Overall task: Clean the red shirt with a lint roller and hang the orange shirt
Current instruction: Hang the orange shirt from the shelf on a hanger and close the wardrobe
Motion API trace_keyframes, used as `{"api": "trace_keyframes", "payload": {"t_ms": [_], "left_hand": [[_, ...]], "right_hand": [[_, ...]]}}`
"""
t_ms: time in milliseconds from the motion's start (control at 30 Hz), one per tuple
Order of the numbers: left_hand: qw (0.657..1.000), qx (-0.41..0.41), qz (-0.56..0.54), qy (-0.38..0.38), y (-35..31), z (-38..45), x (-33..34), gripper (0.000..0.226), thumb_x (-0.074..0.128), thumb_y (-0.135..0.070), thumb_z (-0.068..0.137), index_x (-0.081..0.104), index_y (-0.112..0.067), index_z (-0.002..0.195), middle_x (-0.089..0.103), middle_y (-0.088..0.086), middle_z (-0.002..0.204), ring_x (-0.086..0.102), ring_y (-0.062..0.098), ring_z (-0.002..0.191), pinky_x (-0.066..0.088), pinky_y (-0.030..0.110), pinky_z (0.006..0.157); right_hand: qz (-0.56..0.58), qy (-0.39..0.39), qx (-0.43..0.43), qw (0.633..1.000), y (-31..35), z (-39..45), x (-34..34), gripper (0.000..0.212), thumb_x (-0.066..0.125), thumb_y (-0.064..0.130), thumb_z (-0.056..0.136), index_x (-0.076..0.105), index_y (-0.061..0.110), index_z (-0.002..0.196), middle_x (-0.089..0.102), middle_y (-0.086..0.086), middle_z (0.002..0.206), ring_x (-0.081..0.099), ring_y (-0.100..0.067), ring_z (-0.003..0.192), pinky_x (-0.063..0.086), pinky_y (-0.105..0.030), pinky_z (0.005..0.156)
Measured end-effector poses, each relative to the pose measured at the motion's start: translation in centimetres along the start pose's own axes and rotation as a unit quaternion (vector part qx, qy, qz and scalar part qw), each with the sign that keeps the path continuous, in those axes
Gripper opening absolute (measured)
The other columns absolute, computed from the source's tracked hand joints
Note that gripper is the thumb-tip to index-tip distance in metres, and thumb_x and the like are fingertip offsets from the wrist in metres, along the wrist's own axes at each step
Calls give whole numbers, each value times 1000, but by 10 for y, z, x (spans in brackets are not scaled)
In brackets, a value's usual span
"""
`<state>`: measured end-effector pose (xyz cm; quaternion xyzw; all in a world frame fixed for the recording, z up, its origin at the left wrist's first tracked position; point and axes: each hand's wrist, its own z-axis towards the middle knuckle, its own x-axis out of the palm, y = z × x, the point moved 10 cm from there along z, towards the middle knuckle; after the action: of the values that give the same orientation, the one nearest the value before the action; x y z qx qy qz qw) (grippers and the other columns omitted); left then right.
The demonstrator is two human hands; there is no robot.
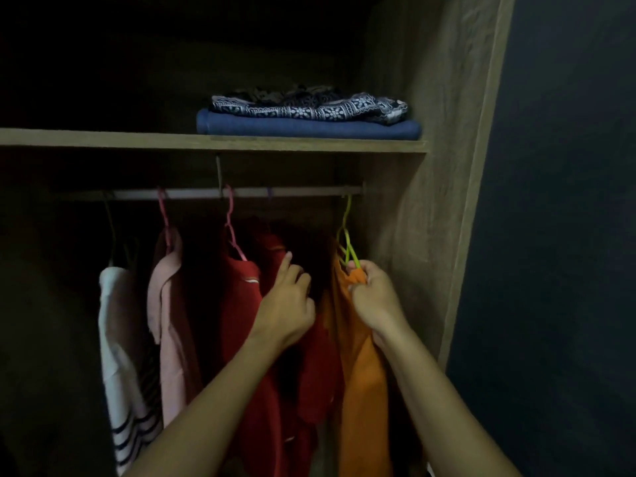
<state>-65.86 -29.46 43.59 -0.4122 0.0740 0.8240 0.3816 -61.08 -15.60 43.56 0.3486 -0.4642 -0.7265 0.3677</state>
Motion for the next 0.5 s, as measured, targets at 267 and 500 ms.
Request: {"api": "trace_keyframes", "payload": {"t_ms": [267, 500], "left_hand": [[992, -114, -16, -58, 61, -21, -40, 67, 50, -4, 91, 18, -4, 150, 47, 23, 139, 63, 31, 108, 55, 36, 83], [987, -154, -40, -22, 87, -27, -35, 65, 46, -6, 95, 12, -5, 151, 68, 27, 96, 66, 37, 83, 48, 34, 70]], "right_hand": [[-13, 18, 15, 1000, 21, 80, 50, 24, 44, 4, 79, 65, 15, 84, 68, -9, 87, 65, -28, 83, 50, -31, 68], [-51, -2, 3, 999, 18, 88, 61, 26, 45, 4, 81, 66, 11, 95, 67, -11, 95, 63, -29, 89, 53, -35, 80]]}}
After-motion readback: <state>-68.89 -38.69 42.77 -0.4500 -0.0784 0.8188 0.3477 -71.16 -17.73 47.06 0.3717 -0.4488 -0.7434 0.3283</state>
